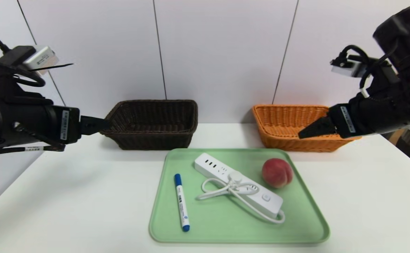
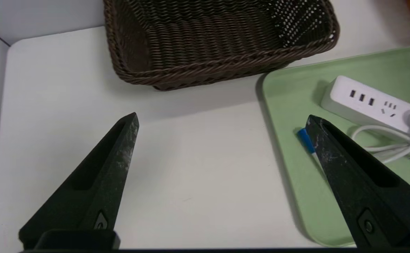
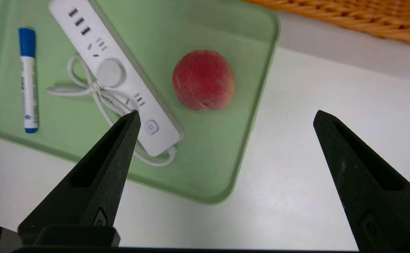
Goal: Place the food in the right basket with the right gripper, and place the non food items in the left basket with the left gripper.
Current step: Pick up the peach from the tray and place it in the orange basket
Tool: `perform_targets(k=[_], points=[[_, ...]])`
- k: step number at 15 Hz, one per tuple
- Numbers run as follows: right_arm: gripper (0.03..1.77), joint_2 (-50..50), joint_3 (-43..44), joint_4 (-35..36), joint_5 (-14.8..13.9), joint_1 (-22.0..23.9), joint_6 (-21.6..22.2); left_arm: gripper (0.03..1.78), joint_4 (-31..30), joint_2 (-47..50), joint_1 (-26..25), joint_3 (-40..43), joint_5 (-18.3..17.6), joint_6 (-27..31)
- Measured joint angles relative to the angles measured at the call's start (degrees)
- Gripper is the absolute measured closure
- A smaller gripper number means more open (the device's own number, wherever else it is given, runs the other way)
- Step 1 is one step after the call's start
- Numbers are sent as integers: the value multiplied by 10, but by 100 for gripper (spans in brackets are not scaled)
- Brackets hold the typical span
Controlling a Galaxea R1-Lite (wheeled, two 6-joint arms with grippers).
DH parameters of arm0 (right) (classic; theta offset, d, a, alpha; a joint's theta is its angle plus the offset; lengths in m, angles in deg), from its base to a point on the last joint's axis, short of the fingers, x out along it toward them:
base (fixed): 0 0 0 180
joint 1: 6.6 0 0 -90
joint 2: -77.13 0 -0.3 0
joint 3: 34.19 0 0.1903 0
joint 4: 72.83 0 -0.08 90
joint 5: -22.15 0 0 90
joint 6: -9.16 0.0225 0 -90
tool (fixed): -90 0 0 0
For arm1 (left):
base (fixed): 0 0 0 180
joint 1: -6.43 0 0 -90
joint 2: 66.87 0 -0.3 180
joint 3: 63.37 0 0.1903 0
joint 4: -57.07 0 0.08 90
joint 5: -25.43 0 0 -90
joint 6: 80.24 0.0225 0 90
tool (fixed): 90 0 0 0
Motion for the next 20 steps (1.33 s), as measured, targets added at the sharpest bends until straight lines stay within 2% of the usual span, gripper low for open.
perform_targets(k=[3,7,11,20], points=[[10,-25,0,-21,-3,-5,26,12,-1,-28,34,-6,27,-22],[10,-55,0,-32,-5,-25,63,12,0,-51,43,-5,51,-28],[10,-76,2,-32,-23,-49,66,12,6,-58,44,-2,51,-35],[10,-134,2,-29,-23,-51,66,12,7,-66,57,-7,49,-34]])
